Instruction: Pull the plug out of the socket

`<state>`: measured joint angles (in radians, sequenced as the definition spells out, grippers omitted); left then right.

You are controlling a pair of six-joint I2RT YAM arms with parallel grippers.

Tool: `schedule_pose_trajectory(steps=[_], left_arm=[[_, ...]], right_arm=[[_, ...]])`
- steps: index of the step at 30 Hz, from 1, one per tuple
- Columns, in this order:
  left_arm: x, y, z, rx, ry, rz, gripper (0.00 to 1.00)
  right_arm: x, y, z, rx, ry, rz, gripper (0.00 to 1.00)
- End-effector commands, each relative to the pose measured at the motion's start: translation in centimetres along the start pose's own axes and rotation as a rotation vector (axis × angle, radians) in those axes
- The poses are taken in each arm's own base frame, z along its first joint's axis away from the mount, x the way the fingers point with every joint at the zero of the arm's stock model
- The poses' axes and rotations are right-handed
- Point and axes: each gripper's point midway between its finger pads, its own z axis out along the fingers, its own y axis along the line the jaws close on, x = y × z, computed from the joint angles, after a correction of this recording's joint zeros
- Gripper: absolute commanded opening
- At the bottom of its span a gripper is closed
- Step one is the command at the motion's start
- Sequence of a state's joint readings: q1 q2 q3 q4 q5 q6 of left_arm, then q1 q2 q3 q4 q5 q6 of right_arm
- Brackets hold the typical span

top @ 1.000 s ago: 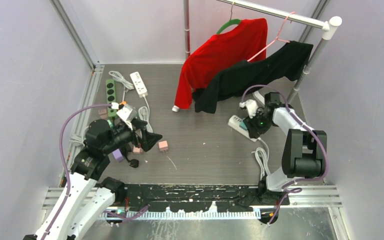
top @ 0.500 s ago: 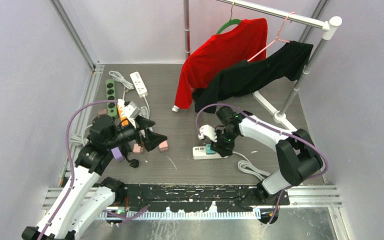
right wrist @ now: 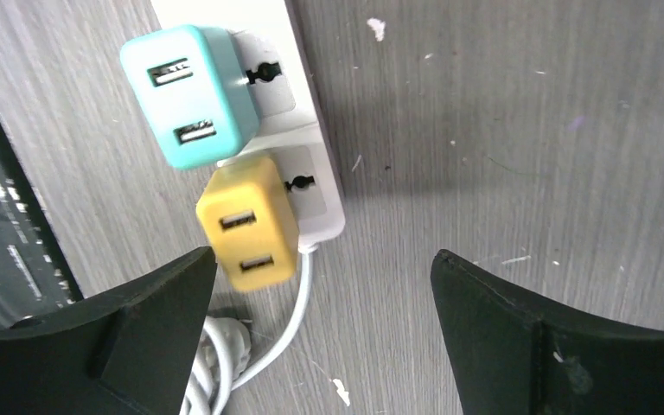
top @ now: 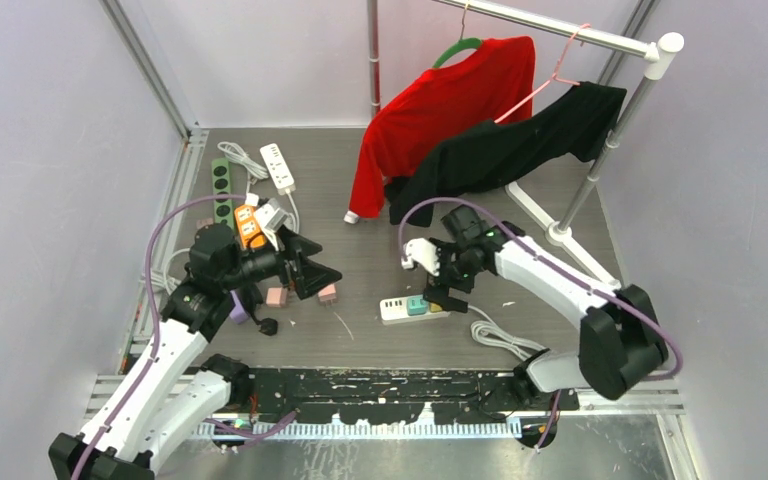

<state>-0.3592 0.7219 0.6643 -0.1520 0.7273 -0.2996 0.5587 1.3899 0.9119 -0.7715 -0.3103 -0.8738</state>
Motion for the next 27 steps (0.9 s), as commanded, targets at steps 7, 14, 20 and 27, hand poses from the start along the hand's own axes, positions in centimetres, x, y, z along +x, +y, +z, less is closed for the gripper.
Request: schedule_pose_trajectory(steps=[7,14,20,27], left_arm=[[-2.7,0.2,2.4,0.061,-0.177,-0.261,0.99],[-0.3,-1.8,5.4,0.085,-0.09,-0.252,0.98],[3.6,-4.8,7.3,0.165,-0.063,0.067,0.97],[9.5,-2.5,7.8,0.158,-0.003,0.274,0.96]], right_arm=[[-6.2,1.0,-8.5,-0.033,-0.476,0.09,1.0],[-8.5,3.0,-8.8,-0.289,-0.578,0.163,1.0],[-7.7,1.7,-8.9,-0.102,-0.581,0.089,1.0],[-6.1,2.0,-6.7,-0.097,-0.533,0.004,1.0]])
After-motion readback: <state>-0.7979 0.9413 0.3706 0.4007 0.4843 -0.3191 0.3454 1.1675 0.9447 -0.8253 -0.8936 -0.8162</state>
